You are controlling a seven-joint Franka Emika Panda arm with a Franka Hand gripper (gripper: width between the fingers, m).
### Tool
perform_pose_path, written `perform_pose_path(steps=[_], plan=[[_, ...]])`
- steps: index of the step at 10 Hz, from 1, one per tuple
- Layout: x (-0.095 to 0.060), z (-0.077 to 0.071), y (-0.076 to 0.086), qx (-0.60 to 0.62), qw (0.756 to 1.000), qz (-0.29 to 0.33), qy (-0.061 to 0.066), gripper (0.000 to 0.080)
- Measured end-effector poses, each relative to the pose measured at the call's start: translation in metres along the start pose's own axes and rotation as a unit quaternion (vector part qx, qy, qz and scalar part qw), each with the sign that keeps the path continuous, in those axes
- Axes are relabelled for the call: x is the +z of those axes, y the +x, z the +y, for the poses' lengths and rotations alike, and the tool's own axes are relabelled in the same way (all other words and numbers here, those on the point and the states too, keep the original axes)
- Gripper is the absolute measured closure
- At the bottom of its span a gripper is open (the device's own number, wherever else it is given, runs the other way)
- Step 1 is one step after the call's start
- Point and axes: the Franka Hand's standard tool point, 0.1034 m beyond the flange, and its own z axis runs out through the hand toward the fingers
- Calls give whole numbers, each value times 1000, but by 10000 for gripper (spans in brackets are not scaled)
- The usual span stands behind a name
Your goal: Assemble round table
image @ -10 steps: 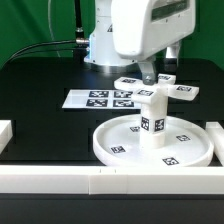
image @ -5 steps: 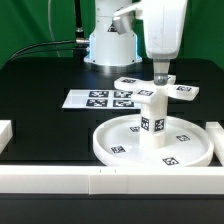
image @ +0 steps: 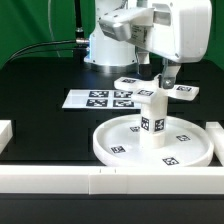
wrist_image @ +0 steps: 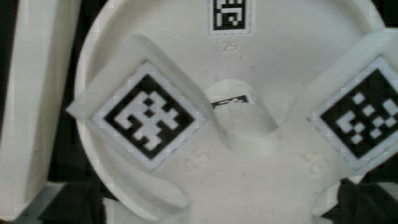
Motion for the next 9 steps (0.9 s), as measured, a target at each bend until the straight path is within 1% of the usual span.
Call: perform_pose_path(steps=[1,3,5,7,9], plan=[[0,0,-2,-16,1000,-3,0,151],[1,-1,-2,-10,1000,-3,2,151],[4,-4,2,-3,1000,-2,5,151],[4,-3,6,2,1000,-1,6,151],[8,-4,7,6,1000,0,9,151]])
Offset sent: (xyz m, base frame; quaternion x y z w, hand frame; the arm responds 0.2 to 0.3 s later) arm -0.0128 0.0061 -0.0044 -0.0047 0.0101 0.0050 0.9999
